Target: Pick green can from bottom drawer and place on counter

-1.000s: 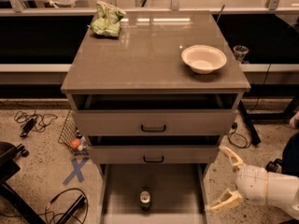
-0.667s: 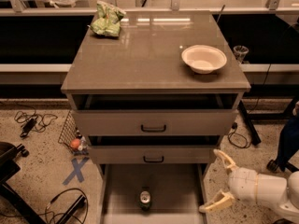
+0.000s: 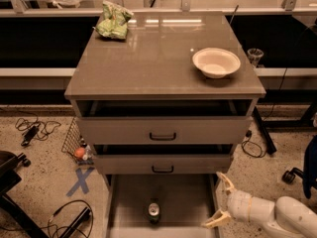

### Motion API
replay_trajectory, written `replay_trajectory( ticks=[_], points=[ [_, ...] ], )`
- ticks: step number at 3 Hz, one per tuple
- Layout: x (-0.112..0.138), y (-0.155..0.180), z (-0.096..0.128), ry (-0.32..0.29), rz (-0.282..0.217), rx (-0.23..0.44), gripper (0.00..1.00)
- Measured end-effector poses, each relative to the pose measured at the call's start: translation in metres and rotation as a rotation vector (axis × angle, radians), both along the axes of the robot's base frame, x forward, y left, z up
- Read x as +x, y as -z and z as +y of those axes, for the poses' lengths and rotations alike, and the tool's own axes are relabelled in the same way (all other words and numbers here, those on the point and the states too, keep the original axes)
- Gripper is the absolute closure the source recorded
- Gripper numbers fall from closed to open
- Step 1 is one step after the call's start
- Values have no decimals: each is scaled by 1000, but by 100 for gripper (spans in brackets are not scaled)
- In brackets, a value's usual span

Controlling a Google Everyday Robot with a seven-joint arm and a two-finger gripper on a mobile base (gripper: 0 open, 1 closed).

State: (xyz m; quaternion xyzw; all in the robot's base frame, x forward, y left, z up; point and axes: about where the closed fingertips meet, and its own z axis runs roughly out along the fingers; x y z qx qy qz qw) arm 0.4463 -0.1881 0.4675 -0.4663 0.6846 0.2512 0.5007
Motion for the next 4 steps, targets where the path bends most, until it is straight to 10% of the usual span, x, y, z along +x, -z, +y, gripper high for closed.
replay_trajectory(
  ticks=[4],
  points=[
    [30,176,100,-120,79,138,0]
  ],
)
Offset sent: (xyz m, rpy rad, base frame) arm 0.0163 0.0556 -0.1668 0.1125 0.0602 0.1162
